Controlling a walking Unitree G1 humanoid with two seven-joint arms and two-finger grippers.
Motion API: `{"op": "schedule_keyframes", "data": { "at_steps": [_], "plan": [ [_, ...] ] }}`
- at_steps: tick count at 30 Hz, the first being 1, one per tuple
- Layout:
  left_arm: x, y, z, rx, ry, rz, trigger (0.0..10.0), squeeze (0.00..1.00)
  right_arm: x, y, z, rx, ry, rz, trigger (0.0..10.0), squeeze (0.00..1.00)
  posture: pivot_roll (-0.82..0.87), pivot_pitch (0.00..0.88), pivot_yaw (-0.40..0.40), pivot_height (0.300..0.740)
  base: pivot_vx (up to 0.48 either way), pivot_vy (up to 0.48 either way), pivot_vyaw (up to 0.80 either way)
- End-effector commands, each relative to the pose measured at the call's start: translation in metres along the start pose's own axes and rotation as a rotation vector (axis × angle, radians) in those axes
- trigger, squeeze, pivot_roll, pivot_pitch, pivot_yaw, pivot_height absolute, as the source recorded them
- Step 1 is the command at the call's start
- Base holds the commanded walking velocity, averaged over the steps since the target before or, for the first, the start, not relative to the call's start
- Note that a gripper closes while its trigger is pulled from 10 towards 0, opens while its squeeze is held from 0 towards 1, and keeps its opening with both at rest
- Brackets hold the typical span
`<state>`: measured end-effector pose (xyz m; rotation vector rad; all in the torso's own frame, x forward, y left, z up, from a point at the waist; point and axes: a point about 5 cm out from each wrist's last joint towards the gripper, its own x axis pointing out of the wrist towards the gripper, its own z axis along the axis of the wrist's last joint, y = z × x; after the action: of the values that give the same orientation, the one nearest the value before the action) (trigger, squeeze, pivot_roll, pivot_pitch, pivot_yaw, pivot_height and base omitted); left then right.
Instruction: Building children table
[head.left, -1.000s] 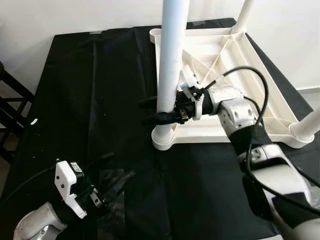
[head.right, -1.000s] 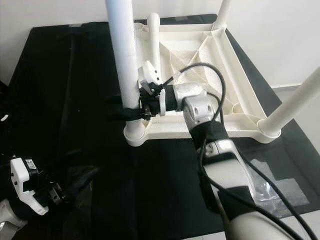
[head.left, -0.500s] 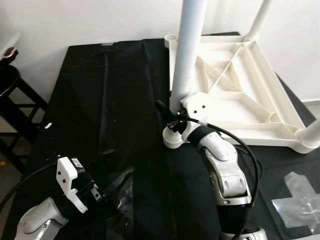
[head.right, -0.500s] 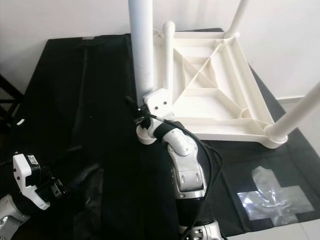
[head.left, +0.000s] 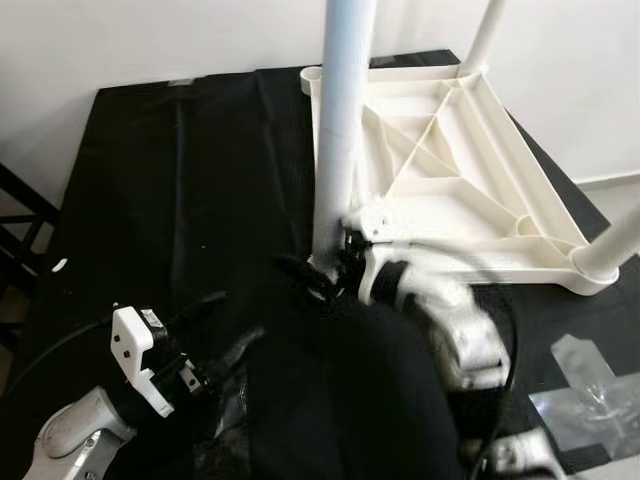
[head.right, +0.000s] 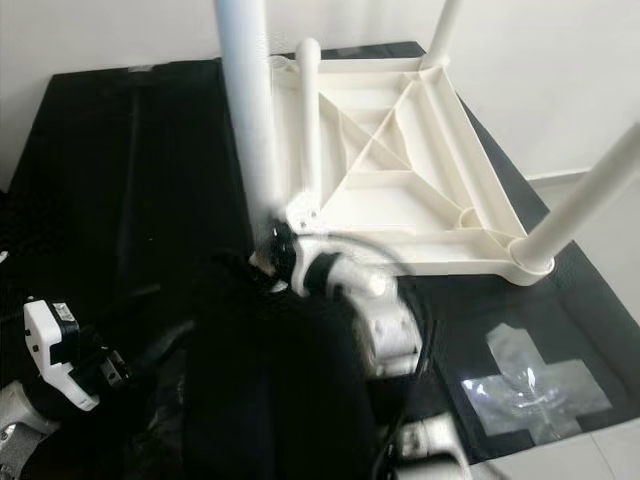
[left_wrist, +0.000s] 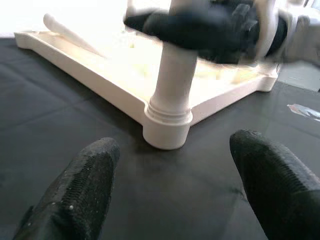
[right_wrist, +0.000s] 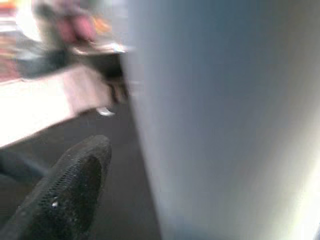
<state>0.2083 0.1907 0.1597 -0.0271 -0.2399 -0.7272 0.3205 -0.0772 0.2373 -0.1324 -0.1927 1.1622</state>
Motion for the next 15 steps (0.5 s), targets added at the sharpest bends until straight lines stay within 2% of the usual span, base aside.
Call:
{"op": "schedule_keyframes", "data": {
  "at_steps": [1,2,3,4,5,6,8,15],
  "plan": [
    [-0.004,-0.002,-0.002,-0.002,0.016,0.006,10.0,0.0,0.0,0.002,0.003,-0.033,-0.009,0.201,10.0,0.92,-0.1,0.232,-0.029,0.74,0.0,0.0,0.0],
    [-0.004,-0.002,-0.002,-0.002,0.016,0.006,10.0,0.0,0.0,0.002,0.003,-0.033,-0.009,0.201,10.0,0.92,-0.1,0.232,-0.029,0.74,0.0,0.0,0.0],
    [-0.004,-0.003,-0.002,-0.003,0.016,0.005,10.0,0.0,0.0,-0.003,0.01,-0.058,0.001,0.312,10.0,0.0,-0.1,0.236,-0.029,0.74,0.0,0.0,0.0],
    [-0.004,-0.003,-0.002,-0.003,0.016,0.005,10.0,0.0,0.0,-0.003,0.01,-0.058,0.001,0.312,10.0,0.0,-0.1,0.236,-0.029,0.74,0.0,0.0,0.0],
    [-0.005,-0.004,-0.001,-0.004,0.017,0.003,10.0,0.0,0.001,-0.011,0.018,-0.072,0.022,0.409,10.0,0.0,-0.09,0.241,-0.03,0.74,0.0,0.0,0.0],
    [-0.005,-0.004,-0.001,-0.004,0.017,0.003,10.0,0.0,0.001,-0.011,0.018,-0.072,0.022,0.409,10.0,0.0,-0.09,0.241,-0.03,0.74,0.0,0.0,0.0],
    [-0.007,-0.006,0.0,-0.007,0.019,0.001,10.0,0.0,0.007,-0.022,0.029,-0.071,0.047,0.524,10.0,0.0,-0.08,0.253,-0.033,0.74,0.0,0.0,0.0],
    [-0.01,-0.009,0.001,-0.011,0.023,0.004,10.0,0.0,0.02,-0.028,0.042,-0.059,0.051,0.626,10.0,0.0,-0.05,0.267,-0.039,0.74,0.0,0.0,0.0]
  ]
}}
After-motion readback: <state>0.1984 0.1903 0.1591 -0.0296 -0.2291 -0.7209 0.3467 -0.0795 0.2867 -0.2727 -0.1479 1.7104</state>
